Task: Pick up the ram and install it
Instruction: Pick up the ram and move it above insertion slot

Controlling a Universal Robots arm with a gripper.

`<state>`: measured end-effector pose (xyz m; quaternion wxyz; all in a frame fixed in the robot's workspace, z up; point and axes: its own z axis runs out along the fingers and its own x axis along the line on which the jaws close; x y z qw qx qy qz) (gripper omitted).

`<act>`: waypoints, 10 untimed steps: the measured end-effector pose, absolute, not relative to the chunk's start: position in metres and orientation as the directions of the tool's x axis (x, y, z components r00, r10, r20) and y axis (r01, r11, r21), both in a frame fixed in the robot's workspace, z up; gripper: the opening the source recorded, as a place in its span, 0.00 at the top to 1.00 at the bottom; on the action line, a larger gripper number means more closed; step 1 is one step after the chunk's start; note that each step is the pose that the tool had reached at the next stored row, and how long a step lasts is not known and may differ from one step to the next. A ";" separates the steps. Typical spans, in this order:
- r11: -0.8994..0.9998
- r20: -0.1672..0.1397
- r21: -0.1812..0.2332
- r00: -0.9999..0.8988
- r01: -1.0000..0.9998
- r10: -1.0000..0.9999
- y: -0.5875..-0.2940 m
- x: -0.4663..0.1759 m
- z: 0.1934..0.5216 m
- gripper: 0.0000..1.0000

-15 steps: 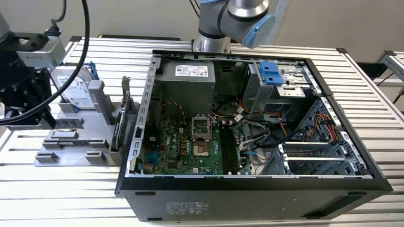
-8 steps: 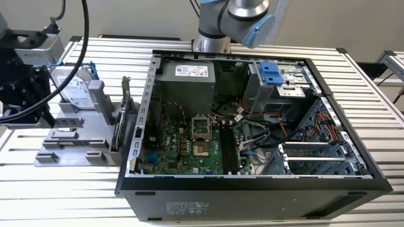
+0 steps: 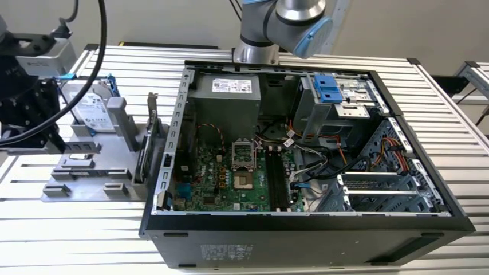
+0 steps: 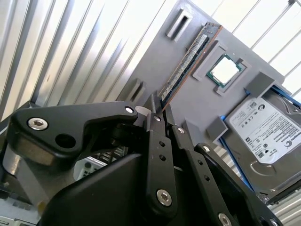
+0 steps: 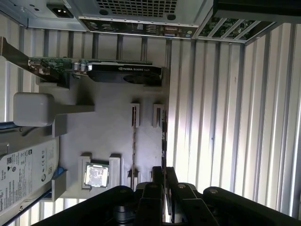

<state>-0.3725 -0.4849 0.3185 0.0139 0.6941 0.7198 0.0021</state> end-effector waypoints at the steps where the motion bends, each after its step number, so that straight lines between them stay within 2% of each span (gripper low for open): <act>1: 0.036 -0.017 0.022 -0.036 0.999 0.999 -0.485 -0.372 0.319 1.00; 10: 0.034 -0.017 0.022 -0.034 0.999 0.999 -0.485 -0.372 0.323 1.00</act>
